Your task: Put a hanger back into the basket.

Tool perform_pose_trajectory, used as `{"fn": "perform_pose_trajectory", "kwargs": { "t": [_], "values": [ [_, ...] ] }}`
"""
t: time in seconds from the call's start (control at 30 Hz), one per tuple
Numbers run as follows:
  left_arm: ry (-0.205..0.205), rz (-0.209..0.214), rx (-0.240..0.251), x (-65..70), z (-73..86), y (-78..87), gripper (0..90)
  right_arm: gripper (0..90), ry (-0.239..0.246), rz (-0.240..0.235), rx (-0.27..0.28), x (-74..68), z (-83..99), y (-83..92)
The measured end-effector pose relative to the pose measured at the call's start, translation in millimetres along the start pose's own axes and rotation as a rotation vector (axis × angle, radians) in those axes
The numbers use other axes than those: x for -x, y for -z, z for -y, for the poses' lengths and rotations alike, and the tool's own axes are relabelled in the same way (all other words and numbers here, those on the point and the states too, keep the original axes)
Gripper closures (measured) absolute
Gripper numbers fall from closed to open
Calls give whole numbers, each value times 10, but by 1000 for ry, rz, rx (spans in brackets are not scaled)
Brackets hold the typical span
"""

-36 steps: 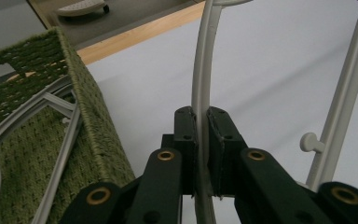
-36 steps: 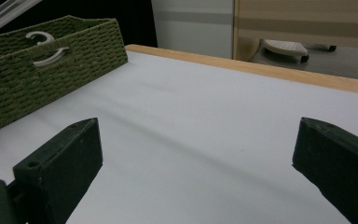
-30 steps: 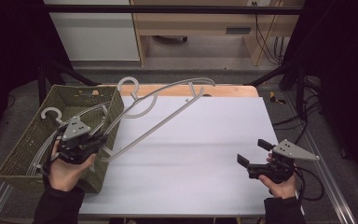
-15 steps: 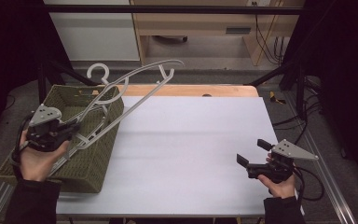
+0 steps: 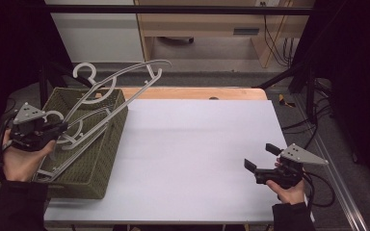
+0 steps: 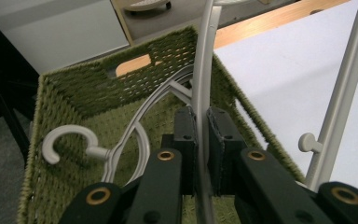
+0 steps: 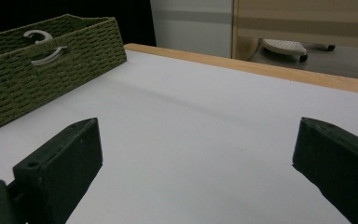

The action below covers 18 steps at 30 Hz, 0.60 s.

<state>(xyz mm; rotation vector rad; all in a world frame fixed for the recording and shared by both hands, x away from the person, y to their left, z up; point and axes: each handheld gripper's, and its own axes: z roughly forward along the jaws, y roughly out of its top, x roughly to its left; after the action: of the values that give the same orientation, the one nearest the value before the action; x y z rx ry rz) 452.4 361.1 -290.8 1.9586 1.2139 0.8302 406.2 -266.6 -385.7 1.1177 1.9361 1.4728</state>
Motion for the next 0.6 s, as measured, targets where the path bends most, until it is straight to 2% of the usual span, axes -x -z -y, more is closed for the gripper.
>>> {"fn": "perform_pose_trajectory", "kwargs": {
  "t": [0.3, 0.6],
  "values": [
    [17, -55, -43, -244, 156, -45, 827, 17, 0, 1, -2, -3, 6, -18],
    [16, -104, -94, -462, 368, -87, 827, 16, -1, 2, -9, -5, 12, -31]
  ]
}}
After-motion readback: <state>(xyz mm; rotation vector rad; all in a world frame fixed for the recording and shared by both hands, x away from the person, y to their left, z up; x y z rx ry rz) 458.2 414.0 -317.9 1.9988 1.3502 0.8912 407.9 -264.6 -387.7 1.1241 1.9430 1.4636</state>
